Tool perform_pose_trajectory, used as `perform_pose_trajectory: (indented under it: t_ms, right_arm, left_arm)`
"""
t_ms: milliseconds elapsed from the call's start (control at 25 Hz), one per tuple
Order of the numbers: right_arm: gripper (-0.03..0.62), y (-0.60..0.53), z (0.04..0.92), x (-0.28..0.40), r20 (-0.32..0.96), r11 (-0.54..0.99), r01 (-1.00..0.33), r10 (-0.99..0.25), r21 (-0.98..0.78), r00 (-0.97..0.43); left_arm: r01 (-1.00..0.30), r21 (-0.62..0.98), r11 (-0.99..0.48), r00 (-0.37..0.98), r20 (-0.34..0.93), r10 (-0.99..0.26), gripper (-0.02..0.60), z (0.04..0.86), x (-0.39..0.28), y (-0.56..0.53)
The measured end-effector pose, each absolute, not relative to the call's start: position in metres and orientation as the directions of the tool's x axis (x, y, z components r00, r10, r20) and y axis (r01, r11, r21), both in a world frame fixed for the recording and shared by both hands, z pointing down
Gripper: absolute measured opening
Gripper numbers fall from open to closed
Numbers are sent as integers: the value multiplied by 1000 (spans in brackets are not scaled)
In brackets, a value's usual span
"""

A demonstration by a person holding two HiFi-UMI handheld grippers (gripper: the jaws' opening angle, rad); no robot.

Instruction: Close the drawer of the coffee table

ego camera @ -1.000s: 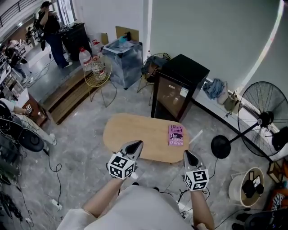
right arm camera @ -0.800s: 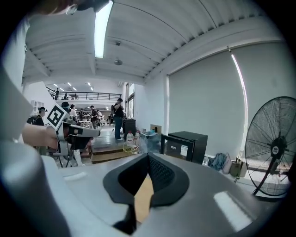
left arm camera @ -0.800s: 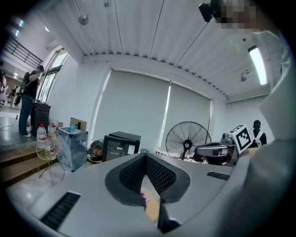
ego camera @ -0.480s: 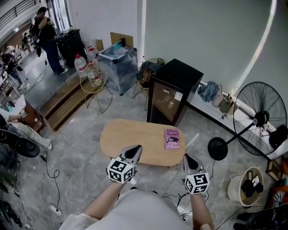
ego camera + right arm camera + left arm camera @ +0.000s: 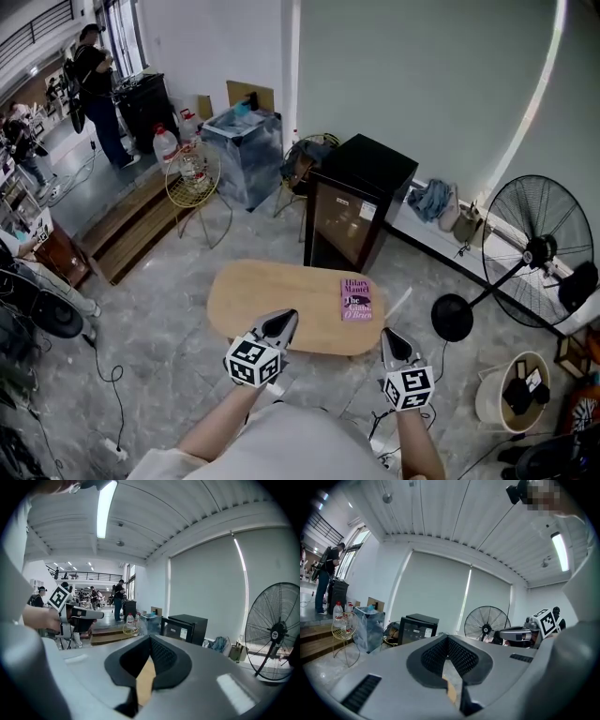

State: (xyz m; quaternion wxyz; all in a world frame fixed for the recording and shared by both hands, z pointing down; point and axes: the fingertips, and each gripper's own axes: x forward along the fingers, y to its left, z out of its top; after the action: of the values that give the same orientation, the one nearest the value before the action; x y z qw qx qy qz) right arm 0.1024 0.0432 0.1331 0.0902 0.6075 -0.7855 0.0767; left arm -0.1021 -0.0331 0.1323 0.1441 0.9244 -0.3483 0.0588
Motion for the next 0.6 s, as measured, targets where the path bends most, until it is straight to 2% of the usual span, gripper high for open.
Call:
perform_pose_trajectory:
  t_ms: [600]
  right_arm:
    - [11, 50, 130, 98, 231, 233, -972, -945, -26, -233]
  left_arm:
    - [-659, 227, -717, 752, 203, -628, 8, 128, -114, -29]
